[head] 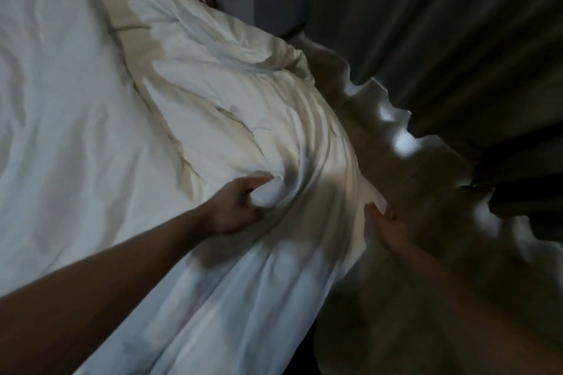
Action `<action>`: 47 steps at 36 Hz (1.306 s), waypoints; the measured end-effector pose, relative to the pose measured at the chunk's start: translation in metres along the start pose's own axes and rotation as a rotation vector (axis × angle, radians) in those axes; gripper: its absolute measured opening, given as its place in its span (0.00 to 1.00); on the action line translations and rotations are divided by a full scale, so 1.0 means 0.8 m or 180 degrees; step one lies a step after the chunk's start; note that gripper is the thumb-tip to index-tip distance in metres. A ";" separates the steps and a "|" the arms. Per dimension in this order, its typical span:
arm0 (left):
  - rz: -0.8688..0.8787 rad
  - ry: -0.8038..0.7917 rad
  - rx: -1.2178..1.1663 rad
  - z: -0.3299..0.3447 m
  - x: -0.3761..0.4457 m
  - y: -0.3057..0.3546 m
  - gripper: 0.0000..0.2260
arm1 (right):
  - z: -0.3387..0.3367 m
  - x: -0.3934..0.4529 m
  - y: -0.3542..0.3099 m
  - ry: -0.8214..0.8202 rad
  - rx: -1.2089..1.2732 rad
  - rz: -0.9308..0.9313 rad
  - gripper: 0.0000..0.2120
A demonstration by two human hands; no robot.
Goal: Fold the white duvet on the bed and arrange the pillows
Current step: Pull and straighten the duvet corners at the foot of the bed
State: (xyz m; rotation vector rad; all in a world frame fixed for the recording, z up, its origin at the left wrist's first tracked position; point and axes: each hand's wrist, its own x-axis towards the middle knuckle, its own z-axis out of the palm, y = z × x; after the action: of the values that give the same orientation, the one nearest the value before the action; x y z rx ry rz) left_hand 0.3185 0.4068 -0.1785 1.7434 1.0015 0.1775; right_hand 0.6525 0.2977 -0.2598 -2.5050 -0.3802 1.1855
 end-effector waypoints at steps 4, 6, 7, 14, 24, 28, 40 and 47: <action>-0.0606 0.0424 0.0044 -0.003 -0.009 -0.015 0.22 | -0.006 0.019 -0.005 -0.0043 -0.0041 0.0026 0.48; -0.0925 0.0553 0.0416 0.003 -0.002 -0.016 0.17 | -0.001 0.030 -0.004 -0.0135 -0.0120 0.0205 0.55; -0.1040 0.0671 0.0671 0.008 0.004 -0.016 0.16 | 0.002 0.034 -0.001 -0.0209 -0.0015 0.0280 0.54; -0.1398 0.0940 0.1449 0.046 0.032 0.001 0.19 | -0.012 0.043 0.022 -0.0045 -0.0417 -0.0263 0.20; -0.1292 0.1036 0.1564 0.050 -0.002 0.030 0.11 | 0.017 0.001 -0.036 -0.0713 0.0532 -0.0735 0.22; -0.1255 0.1137 0.1809 0.056 -0.008 0.048 0.23 | 0.021 -0.019 -0.064 -0.0779 0.1138 -0.0845 0.21; -0.0370 0.0595 0.0653 0.173 -0.144 0.161 0.37 | -0.118 -0.312 -0.033 -0.0931 0.0883 -0.1769 0.12; 0.0043 0.0538 0.0949 0.172 -0.200 0.188 0.16 | -0.145 -0.281 -0.029 -0.1399 0.0307 -0.0878 0.09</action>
State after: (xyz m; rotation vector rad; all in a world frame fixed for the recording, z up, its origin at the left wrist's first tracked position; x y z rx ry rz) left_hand 0.3740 0.1850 -0.0558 2.0319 1.1864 0.1942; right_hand 0.6024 0.2112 -0.0263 -2.0156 -0.7321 1.5851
